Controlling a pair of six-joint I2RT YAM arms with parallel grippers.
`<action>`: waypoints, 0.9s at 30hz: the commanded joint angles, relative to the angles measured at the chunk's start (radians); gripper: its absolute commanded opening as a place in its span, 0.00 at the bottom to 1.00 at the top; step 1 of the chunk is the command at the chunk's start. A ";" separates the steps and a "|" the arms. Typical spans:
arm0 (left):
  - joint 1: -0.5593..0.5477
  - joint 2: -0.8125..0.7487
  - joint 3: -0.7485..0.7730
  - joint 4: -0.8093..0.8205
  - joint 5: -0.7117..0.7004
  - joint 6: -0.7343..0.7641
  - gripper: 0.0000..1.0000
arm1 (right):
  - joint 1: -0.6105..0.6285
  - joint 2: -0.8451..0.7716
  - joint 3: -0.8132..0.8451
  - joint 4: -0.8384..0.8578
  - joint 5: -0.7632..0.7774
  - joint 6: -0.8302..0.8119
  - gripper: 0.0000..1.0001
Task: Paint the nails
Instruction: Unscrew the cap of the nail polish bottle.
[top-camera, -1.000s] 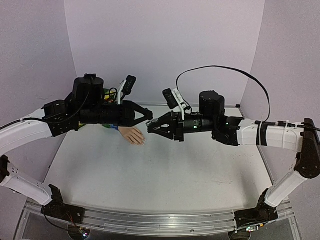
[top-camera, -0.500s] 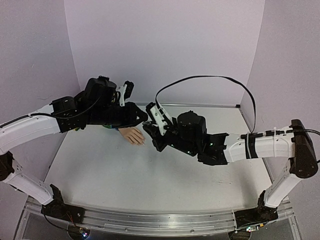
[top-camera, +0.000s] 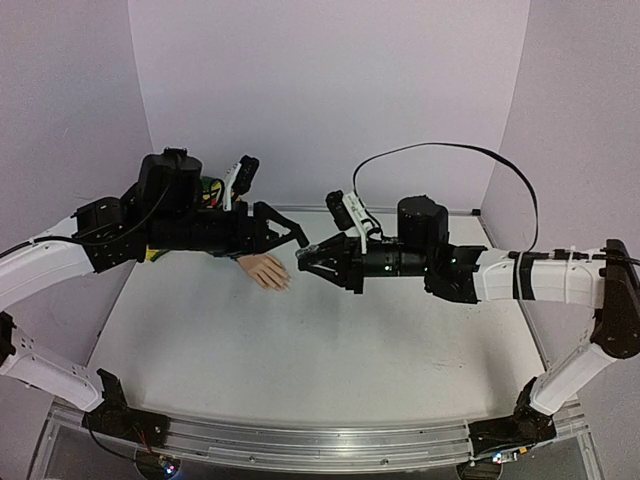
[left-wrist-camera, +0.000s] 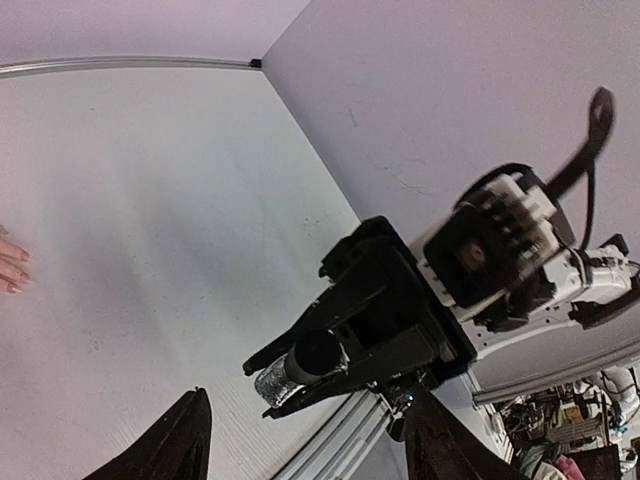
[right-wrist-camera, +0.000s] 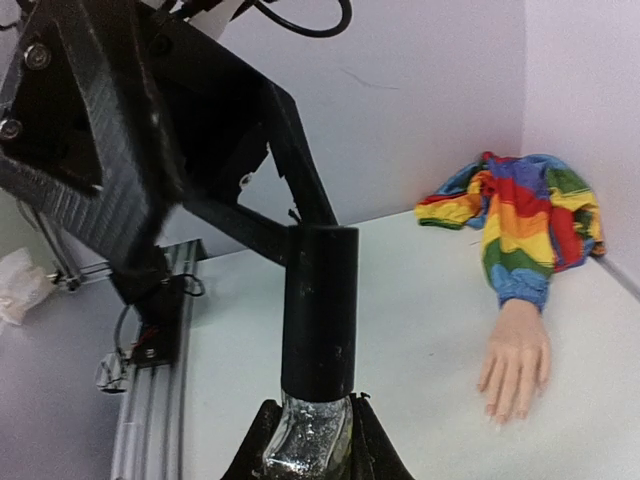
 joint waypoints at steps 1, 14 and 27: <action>-0.004 -0.038 -0.001 0.117 0.137 0.058 0.66 | -0.014 -0.023 0.078 0.046 -0.344 0.135 0.00; -0.004 -0.004 0.017 0.176 0.211 0.071 0.36 | -0.015 0.035 0.137 0.067 -0.382 0.178 0.00; -0.006 0.035 0.007 0.115 -0.038 0.003 0.00 | 0.158 0.005 0.085 -0.005 0.714 -0.095 0.00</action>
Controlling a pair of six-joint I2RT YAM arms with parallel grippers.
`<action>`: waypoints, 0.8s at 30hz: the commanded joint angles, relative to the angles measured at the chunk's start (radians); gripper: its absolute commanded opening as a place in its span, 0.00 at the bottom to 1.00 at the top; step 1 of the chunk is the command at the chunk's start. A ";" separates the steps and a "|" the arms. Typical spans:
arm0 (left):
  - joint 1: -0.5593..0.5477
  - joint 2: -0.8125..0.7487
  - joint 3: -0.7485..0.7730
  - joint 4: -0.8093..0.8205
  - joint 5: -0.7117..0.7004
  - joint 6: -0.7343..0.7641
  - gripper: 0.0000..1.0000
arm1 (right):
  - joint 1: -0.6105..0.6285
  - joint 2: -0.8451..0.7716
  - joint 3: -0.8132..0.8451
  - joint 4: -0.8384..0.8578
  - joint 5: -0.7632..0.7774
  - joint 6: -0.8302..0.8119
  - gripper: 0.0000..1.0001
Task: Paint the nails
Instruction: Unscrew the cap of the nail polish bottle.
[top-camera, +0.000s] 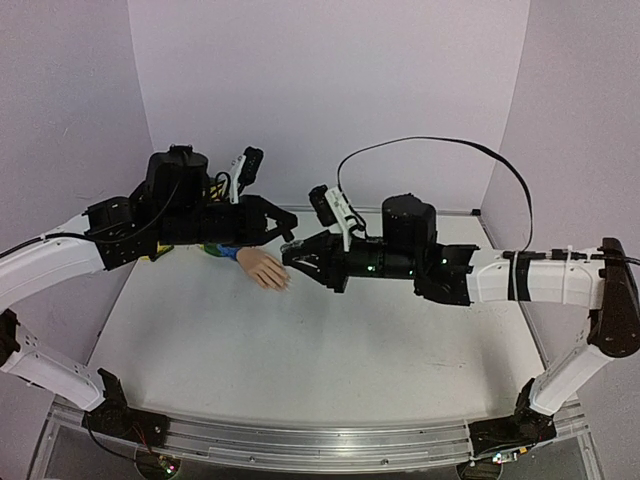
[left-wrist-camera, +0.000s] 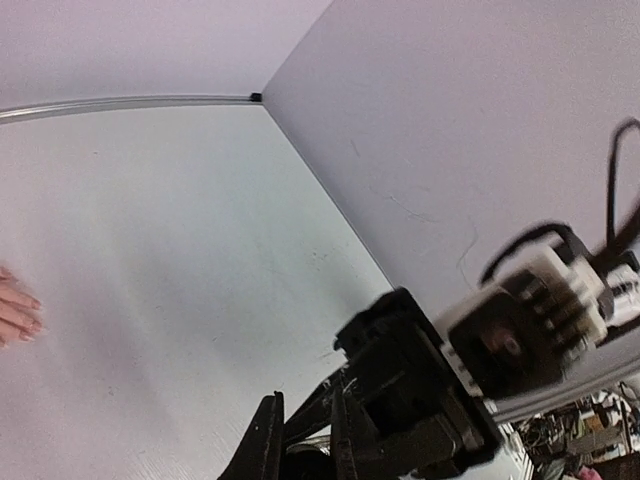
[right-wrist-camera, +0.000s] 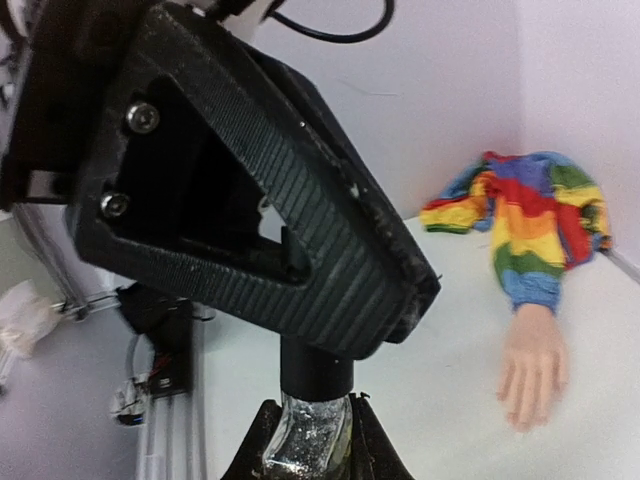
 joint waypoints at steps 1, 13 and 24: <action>-0.022 0.009 0.006 0.006 -0.074 -0.073 0.00 | 0.127 -0.015 -0.003 0.060 0.747 -0.208 0.00; -0.021 0.014 0.028 -0.003 0.018 -0.050 0.38 | 0.124 -0.043 -0.035 0.078 0.315 -0.210 0.00; -0.002 -0.090 0.024 -0.120 0.083 -0.007 0.71 | -0.029 -0.123 -0.057 0.024 -0.120 -0.058 0.00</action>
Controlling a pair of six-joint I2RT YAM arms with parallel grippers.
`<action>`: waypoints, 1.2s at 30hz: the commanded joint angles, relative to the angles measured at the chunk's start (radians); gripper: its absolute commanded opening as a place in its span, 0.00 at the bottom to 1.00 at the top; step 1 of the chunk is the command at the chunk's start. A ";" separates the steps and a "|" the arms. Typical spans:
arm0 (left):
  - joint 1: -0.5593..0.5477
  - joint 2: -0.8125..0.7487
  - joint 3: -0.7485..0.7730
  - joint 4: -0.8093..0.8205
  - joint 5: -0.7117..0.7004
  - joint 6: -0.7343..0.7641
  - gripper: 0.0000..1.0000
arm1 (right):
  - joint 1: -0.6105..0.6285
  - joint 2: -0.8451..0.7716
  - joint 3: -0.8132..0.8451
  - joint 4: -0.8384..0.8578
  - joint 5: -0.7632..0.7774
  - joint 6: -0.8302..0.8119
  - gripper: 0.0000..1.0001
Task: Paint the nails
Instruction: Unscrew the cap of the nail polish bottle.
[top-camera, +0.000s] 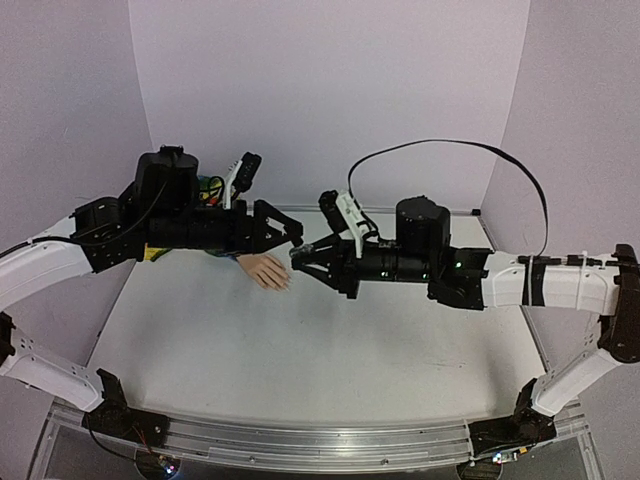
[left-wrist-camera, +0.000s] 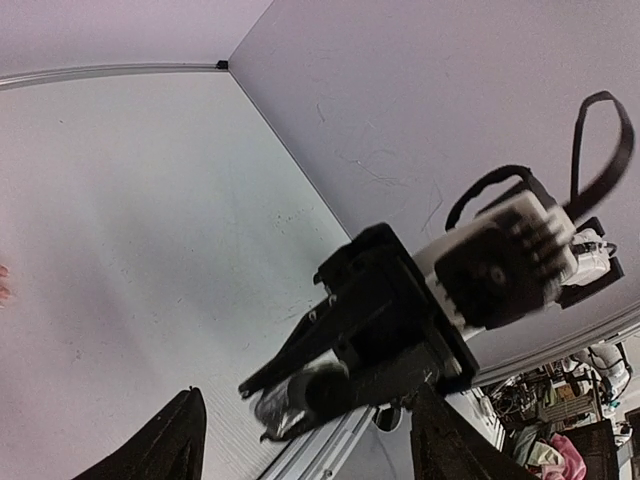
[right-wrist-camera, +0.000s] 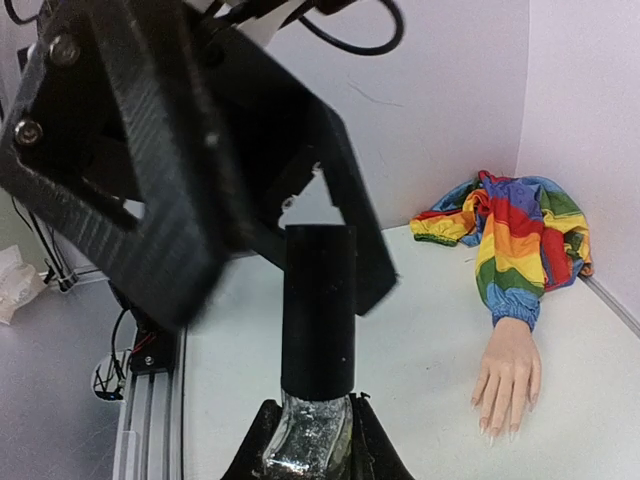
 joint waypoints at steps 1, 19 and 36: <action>0.010 -0.050 0.023 -0.052 0.030 0.026 0.71 | -0.050 -0.047 0.007 0.044 -0.194 0.073 0.00; 0.010 0.033 0.061 0.015 0.051 0.023 0.24 | -0.049 0.028 0.080 0.034 -0.190 0.096 0.00; 0.008 0.101 0.106 -0.091 -0.143 -0.110 0.23 | 0.112 0.074 -0.010 0.170 0.462 -0.174 0.00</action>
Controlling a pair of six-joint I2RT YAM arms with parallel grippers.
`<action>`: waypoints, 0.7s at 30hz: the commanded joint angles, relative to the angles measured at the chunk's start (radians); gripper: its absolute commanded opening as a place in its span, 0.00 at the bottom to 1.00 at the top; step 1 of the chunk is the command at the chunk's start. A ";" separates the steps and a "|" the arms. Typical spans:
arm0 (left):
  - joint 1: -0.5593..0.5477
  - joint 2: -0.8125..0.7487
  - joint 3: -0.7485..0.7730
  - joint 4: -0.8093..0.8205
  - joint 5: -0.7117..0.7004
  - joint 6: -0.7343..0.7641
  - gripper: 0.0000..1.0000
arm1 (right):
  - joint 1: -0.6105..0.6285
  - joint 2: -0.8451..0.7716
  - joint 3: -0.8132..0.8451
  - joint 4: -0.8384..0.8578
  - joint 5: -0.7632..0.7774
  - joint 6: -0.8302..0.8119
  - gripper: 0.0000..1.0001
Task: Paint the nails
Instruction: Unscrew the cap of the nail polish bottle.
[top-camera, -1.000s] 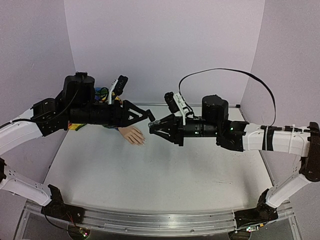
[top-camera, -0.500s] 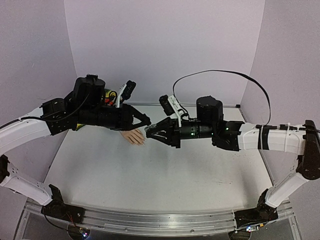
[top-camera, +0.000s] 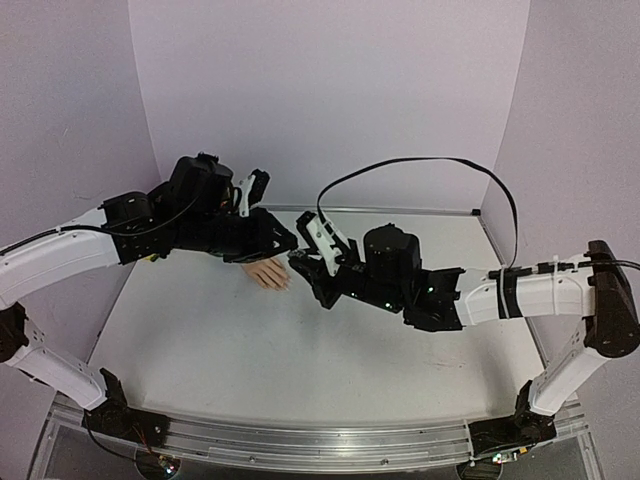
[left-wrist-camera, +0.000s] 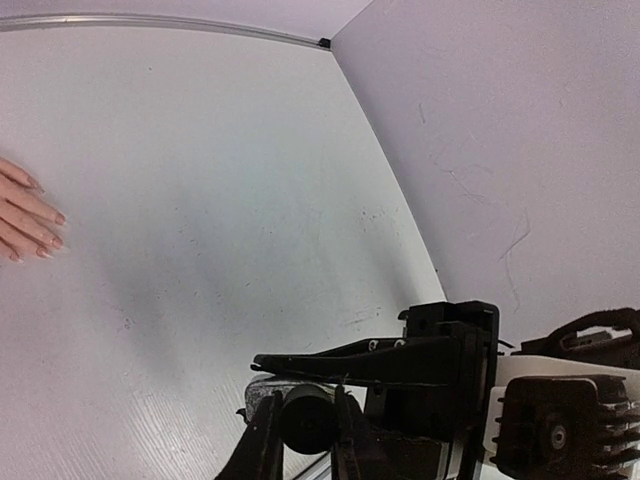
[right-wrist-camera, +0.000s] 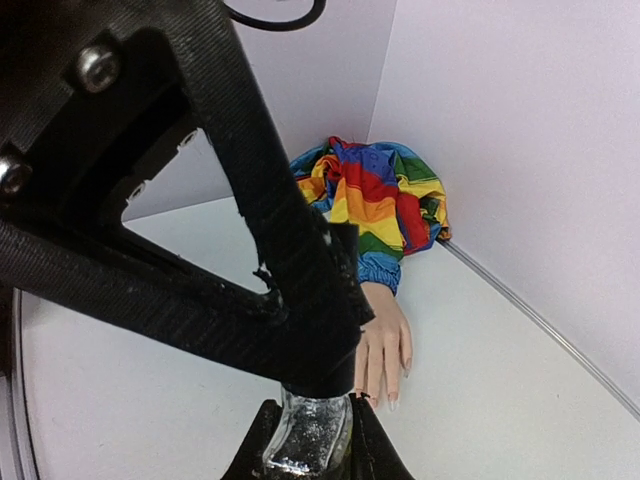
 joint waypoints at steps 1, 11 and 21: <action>-0.002 -0.029 0.046 0.016 0.005 -0.013 0.33 | -0.008 -0.041 -0.004 0.089 -0.127 -0.019 0.00; 0.029 -0.117 0.034 -0.091 0.106 0.035 0.55 | -0.054 -0.094 0.020 -0.056 -0.445 0.034 0.00; 0.030 -0.045 0.111 -0.171 0.214 0.092 0.44 | -0.056 -0.080 0.045 -0.060 -0.420 0.034 0.00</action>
